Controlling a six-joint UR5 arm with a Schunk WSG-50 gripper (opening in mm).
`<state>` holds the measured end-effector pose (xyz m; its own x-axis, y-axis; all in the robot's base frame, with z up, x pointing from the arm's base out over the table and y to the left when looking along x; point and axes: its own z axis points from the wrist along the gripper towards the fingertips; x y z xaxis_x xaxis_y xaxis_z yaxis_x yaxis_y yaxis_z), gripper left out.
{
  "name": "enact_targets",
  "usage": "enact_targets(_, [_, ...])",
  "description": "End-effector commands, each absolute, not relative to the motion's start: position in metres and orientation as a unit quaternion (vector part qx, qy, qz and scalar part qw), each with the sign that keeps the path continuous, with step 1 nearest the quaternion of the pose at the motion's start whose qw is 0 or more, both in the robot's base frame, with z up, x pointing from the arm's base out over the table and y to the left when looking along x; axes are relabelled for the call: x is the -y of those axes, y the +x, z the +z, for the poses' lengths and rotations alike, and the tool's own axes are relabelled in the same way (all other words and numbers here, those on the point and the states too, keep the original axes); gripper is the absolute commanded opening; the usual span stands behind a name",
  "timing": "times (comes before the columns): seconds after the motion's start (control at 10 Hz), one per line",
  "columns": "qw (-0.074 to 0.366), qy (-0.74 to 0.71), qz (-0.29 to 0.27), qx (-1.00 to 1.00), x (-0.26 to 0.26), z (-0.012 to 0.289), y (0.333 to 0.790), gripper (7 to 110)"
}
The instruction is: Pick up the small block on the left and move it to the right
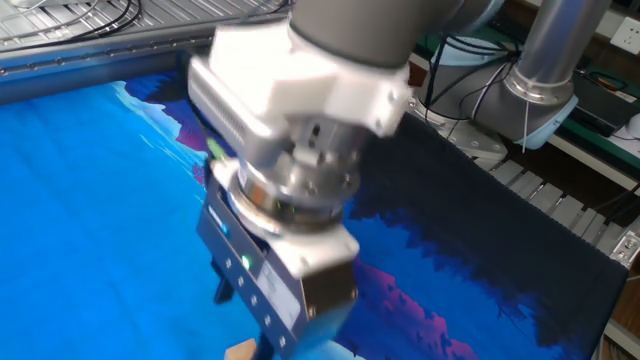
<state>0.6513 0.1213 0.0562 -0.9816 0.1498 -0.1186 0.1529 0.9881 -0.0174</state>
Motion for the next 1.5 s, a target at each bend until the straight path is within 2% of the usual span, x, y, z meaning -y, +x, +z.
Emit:
enact_targets(0.0, [0.026, 0.037, -0.022, -0.999, -0.082, 0.101, 0.663, 44])
enact_targets(0.2, [0.022, 0.009, -0.033, -0.999, -0.046, 0.117, 0.676, 44])
enact_targets(0.5, [0.061, -0.026, -0.045, -0.997, -0.015, 0.105, 0.703, 44])
enact_targets(0.6, [0.057, -0.029, -0.048, -0.997, -0.012, 0.105, 0.705, 7])
enact_targets(1.0, [0.065, -0.045, -0.071, -0.994, -0.007, 0.111, 0.718, 7])
enact_targets(1.4, [0.058, -0.063, -0.065, -0.994, -0.014, 0.120, 0.725, 7])
